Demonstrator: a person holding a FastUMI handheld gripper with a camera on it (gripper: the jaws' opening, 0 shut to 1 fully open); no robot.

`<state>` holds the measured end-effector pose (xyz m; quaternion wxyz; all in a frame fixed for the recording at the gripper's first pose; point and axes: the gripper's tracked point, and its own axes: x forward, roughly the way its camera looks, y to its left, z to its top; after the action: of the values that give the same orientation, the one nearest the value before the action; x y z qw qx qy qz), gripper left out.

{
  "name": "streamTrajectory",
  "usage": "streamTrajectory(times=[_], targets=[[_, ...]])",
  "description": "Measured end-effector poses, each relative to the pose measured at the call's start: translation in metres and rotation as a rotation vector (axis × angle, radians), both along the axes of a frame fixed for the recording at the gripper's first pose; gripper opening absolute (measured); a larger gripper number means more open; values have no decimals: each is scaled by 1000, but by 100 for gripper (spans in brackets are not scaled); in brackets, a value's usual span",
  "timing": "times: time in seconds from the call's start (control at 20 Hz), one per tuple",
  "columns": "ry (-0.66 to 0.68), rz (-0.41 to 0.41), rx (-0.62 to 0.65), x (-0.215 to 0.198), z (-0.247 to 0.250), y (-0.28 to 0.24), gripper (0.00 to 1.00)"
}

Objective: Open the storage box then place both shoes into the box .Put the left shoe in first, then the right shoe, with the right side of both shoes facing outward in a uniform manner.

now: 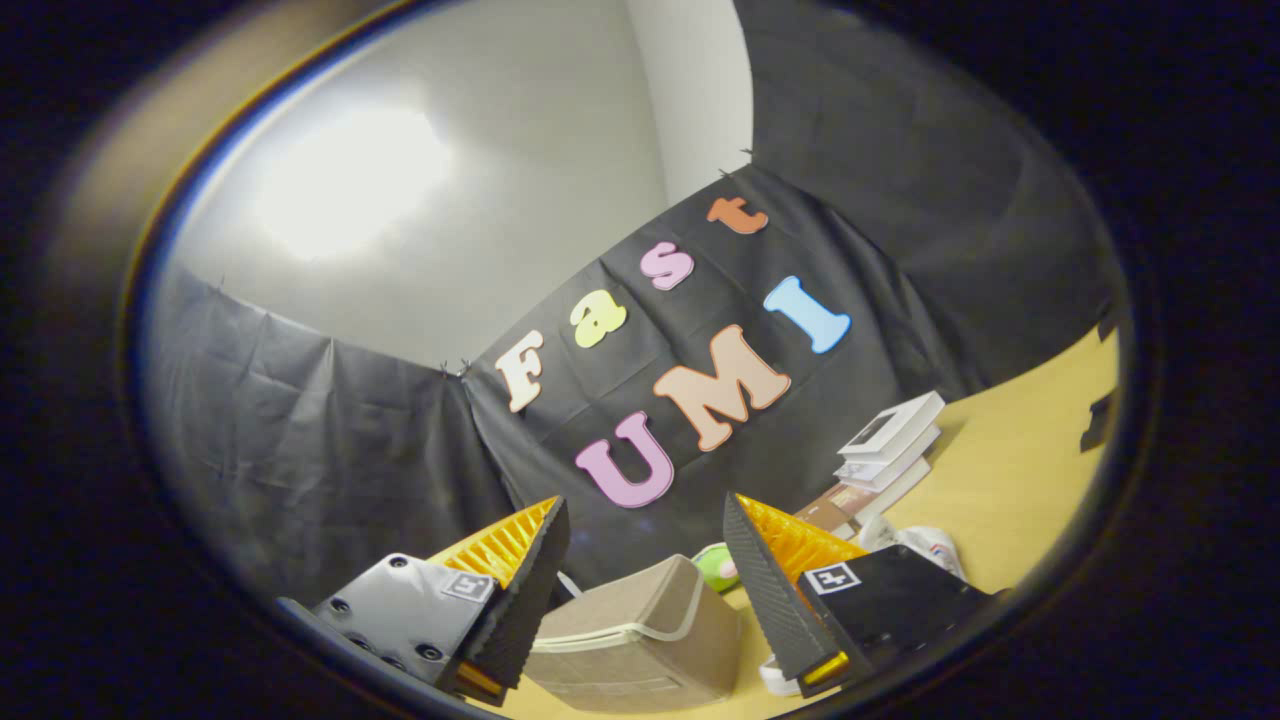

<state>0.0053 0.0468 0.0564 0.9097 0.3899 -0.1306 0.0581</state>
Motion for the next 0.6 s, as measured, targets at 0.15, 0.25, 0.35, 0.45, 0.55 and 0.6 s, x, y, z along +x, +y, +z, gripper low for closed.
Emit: streamTrajectory(times=[0.15, 0.25, 0.35, 0.45, 0.55, 0.6], targets=[[13, 13, 178, 4, -4, 12, 94], [35, 26, 312, 10, -14, 18, 94], [94, 6, 433, 16, -38, 23, 94], [128, 8, 529, 17, -52, 28, 94], [174, 14, 623, 20, -74, 37, 94], [202, 12, 661, 22, -86, 40, 94]])
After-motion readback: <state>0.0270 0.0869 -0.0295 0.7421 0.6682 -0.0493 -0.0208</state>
